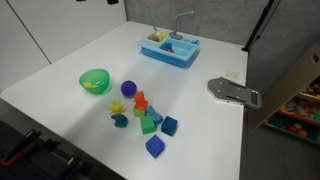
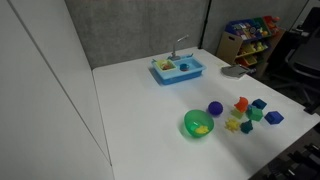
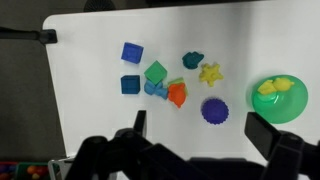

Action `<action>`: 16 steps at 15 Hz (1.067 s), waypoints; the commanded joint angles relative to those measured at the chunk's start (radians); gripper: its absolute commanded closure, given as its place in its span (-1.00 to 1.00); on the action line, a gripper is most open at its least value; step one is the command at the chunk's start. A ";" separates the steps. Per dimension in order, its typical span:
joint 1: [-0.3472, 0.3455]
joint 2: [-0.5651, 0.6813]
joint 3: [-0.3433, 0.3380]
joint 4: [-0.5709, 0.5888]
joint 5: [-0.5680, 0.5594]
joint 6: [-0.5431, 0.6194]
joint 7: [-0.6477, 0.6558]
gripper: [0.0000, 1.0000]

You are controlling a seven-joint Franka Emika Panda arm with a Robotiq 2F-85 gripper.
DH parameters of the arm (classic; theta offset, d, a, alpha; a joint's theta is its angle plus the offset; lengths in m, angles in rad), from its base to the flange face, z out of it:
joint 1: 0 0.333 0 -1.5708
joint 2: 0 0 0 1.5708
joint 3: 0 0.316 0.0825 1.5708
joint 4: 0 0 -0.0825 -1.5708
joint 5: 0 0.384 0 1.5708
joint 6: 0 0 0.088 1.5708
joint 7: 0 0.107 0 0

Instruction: Put the green toy in the bowl

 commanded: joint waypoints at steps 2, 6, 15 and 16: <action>-0.006 0.070 -0.018 -0.031 0.009 0.080 0.000 -1.00; -0.011 0.107 -0.028 -0.110 0.008 0.225 -0.012 -1.00; -0.009 0.160 -0.023 -0.128 0.006 0.261 -0.001 -1.00; -0.009 0.160 -0.023 -0.127 0.006 0.261 -0.001 -1.00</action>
